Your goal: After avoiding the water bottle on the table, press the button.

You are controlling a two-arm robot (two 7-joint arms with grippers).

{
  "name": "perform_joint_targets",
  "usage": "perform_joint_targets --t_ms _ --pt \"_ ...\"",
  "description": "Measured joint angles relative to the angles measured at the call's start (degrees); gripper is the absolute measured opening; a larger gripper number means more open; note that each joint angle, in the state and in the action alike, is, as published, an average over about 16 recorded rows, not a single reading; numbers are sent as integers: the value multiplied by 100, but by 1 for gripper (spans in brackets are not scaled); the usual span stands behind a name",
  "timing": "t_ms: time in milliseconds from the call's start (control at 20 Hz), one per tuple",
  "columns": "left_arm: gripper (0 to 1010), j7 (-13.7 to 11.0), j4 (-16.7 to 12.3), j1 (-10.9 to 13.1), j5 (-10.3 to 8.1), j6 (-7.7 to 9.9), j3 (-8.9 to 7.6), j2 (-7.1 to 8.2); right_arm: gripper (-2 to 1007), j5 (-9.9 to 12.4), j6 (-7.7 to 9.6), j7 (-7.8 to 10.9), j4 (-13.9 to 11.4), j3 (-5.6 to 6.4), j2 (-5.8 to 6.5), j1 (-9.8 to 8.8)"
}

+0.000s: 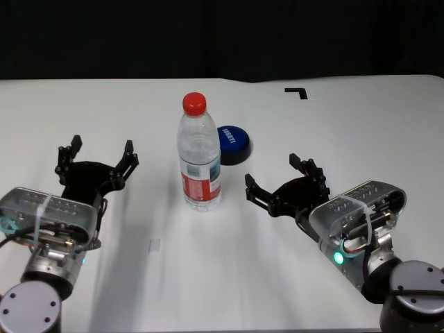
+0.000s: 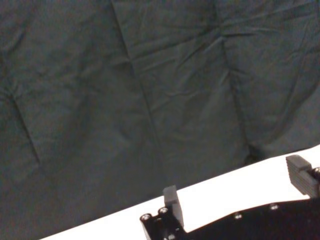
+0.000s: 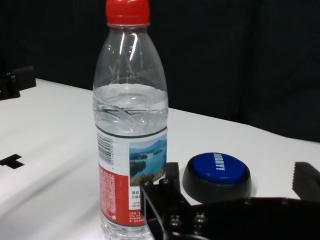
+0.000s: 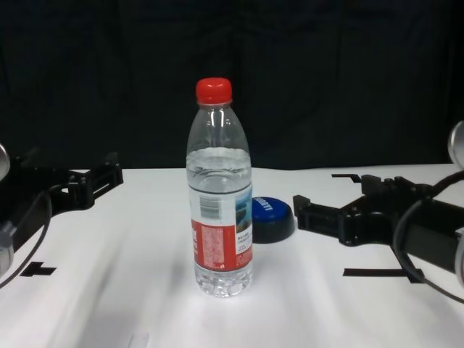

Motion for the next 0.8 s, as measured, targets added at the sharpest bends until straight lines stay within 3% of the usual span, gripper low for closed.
perform_joint_targets --t_ms 800 --pt "1003 0 0 0 0 0 0 0 1003 9 -1 3 0 1 0 0"
